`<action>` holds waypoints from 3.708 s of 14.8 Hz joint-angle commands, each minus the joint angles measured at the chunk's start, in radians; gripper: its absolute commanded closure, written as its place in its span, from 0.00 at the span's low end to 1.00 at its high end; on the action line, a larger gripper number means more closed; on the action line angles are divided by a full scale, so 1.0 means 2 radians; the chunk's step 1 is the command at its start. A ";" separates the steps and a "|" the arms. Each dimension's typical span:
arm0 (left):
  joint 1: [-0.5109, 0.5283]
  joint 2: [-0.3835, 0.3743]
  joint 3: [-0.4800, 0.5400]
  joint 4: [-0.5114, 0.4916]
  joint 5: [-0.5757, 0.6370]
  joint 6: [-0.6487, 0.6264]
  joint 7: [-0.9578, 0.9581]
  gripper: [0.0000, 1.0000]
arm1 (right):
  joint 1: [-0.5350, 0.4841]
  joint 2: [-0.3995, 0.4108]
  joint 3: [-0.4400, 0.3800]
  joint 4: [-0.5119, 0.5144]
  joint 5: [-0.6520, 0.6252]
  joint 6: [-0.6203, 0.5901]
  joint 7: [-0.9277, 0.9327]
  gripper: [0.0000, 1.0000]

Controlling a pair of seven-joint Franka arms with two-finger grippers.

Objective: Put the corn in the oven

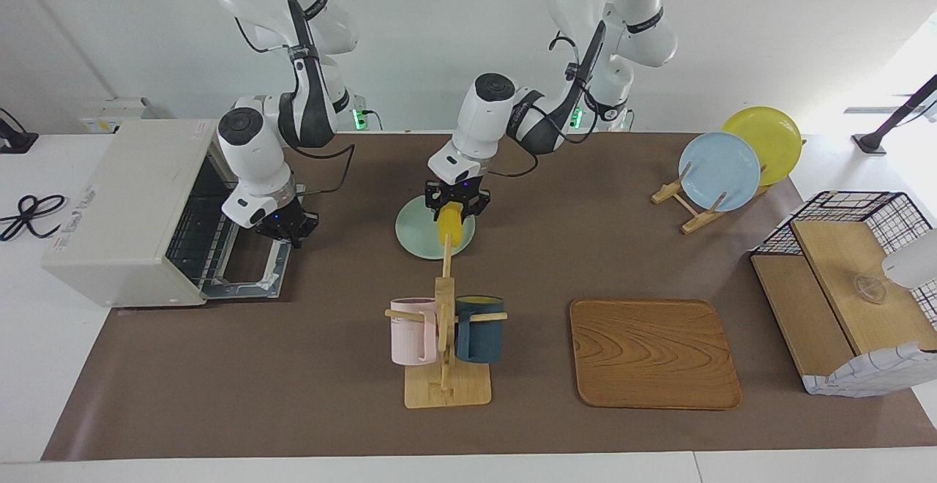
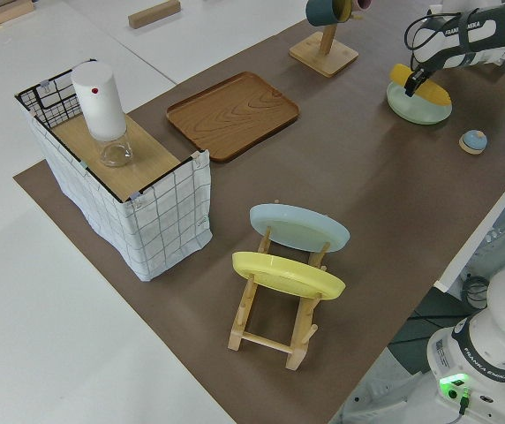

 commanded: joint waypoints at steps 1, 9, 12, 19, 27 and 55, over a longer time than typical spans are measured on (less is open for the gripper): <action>-0.015 0.015 0.009 0.013 -0.003 0.010 -0.007 1.00 | -0.002 -0.016 -0.014 -0.028 -0.023 -0.005 0.016 1.00; -0.017 0.034 0.009 0.012 -0.001 0.046 -0.006 1.00 | 0.022 -0.014 -0.014 -0.025 -0.018 -0.001 0.030 1.00; -0.017 0.034 0.009 0.013 0.000 0.046 -0.006 1.00 | 0.030 -0.004 -0.014 0.020 -0.003 -0.039 0.032 1.00; -0.017 0.033 0.009 0.012 0.000 0.040 -0.006 0.00 | 0.030 -0.008 -0.014 0.096 -0.003 -0.142 0.031 0.54; 0.030 -0.056 0.010 0.013 0.001 -0.092 0.021 0.00 | 0.030 -0.058 -0.014 0.114 0.043 -0.212 0.029 0.00; 0.349 -0.182 0.012 0.121 0.096 -0.458 0.281 0.00 | 0.366 0.130 0.013 0.232 -0.088 -0.115 0.368 0.45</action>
